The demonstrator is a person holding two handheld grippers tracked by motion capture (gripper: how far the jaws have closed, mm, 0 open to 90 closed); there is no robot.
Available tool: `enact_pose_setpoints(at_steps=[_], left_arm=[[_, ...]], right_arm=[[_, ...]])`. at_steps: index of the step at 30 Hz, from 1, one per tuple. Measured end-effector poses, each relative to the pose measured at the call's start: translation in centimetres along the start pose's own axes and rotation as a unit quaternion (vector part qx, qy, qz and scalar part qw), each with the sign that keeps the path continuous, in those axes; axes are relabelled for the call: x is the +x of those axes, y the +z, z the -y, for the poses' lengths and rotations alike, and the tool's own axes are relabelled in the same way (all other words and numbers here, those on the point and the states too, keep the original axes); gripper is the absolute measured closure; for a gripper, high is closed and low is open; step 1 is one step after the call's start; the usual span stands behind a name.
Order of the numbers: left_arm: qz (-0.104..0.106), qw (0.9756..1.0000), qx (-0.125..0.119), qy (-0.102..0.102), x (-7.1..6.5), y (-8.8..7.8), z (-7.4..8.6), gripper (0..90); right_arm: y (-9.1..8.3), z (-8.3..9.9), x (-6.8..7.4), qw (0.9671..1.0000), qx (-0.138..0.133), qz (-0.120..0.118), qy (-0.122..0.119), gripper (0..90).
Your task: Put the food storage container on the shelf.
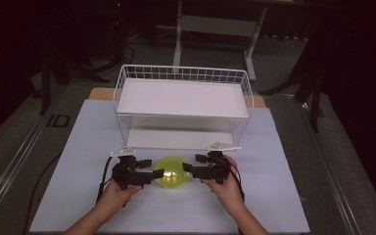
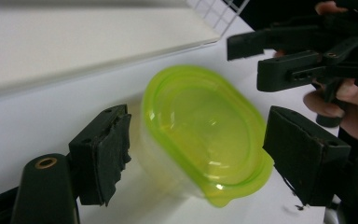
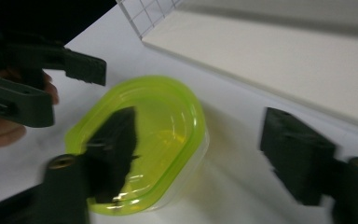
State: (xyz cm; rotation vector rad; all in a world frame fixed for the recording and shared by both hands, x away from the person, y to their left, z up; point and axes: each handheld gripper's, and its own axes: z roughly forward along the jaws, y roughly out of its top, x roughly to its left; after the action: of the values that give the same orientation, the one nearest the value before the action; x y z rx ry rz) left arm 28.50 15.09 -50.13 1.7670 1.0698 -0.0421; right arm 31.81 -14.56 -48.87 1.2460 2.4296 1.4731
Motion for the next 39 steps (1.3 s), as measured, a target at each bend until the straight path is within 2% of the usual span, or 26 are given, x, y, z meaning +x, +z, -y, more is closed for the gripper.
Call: enact_pose_setpoints(at_steps=[1, 3, 4, 6, 10, 12, 13, 15, 17, 18, 20, 22, 26, 27, 30, 31, 33, 39], left_arm=[[-0.007, 1.0000, 0.001, -0.003, 0.1, 0.0, 0.1, 25.7], [-0.007, 0.9999, 0.003, -0.006, 0.2, 0.1, 0.2, 29.5], [-0.015, 0.9998, 0.011, -0.007, 0.4, 0.1, 0.3, 32.8], [-0.019, 0.9996, 0.018, -0.008, 0.5, 0.2, 0.5, 36.4], [-0.005, 0.9995, 0.021, -0.022, 0.8, 0.3, 0.9, 49.6], [0.008, 0.9991, 0.026, -0.032, 1.0, 0.5, 1.1, 54.8], [0.008, 0.9991, 0.026, -0.032, 1.0, 0.5, 1.1, 58.1], [0.015, 0.9988, 0.027, -0.038, 1.0, 0.5, 1.1, 59.9], [0.017, 0.9986, 0.031, -0.039, 0.9, 0.6, 1.0, 63.3], [0.017, 0.9986, 0.031, -0.039, 0.9, 0.6, 1.0, 64.9], [0.030, 0.9977, 0.035, -0.049, 1.0, 0.6, 1.0, 66.7], [0.027, 0.9982, 0.038, -0.038, 0.5, 0.4, 0.9, 68.5], [0.027, 0.9984, 0.035, -0.035, -0.4, -0.1, 1.3, 75.2], [0.024, 0.9987, 0.035, -0.029, -0.7, -0.3, 1.4, 75.2], [0.004, 0.9994, 0.028, -0.017, -1.7, -0.7, 1.7, 83.2], [0.004, 0.9994, 0.028, -0.017, -1.7, -0.7, 1.7, 83.4], [0.002, 0.9997, 0.025, -0.007, -1.9, -0.9, 1.7, 83.4], [0.001, 1.0000, 0.001, 0.006, -2.2, -1.2, 0.5, 83.4]], right_arm=[[0.1, 0.1, -0.1, 1.0000, 0.002, 0.001, 0.003, 31.9], [0.2, 0.2, -0.1, 1.0000, 0.004, 0.001, 0.005, 32.9], [0.4, 0.4, -0.2, 0.9999, 0.012, 0.002, 0.010, 38.9], [0.5, 0.7, -0.2, 0.9998, 0.017, 0.003, 0.014, 42.3], [0.7, 1.1, -0.3, 0.9994, 0.028, 0.001, 0.023, 50.1], [0.8, 1.2, -0.4, 0.9990, 0.031, -0.006, 0.033, 52.7], [0.8, 1.2, -0.5, 0.9988, 0.031, -0.010, 0.036, 53.5], [0.9, 1.2, -0.5, 0.9985, 0.034, -0.014, 0.042, 55.6], [0.9, 1.1, -0.1, 0.9981, 0.040, -0.020, 0.041, 65.8], [0.9, 1.1, 0.0, 0.9980, 0.041, -0.025, 0.043, 67.9], [0.8, 1.0, 0.1, 0.9980, 0.043, -0.024, 0.040, 69.2], [0.5, 1.1, 0.4, 0.9979, 0.044, -0.021, 0.042, 70.8], [-0.2, 1.6, 0.9, 0.9983, 0.035, -0.020, 0.043, 74.8], [-0.3, 1.7, 1.0, 0.9983, 0.035, -0.020, 0.042, 75.6], [-1.0, 2.0, 1.5, 0.9982, 0.032, -0.019, 0.047, 79.3], [-1.0, 2.0, 1.9, 0.9986, 0.039, -0.014, 0.033, 79.5], [-1.0, 2.1, 2.1, 0.9988, 0.039, -0.008, 0.027, 79.5], [-2.1, 1.0, 2.8, 0.9999, 0.005, 0.011, 0.009, 79.7]])
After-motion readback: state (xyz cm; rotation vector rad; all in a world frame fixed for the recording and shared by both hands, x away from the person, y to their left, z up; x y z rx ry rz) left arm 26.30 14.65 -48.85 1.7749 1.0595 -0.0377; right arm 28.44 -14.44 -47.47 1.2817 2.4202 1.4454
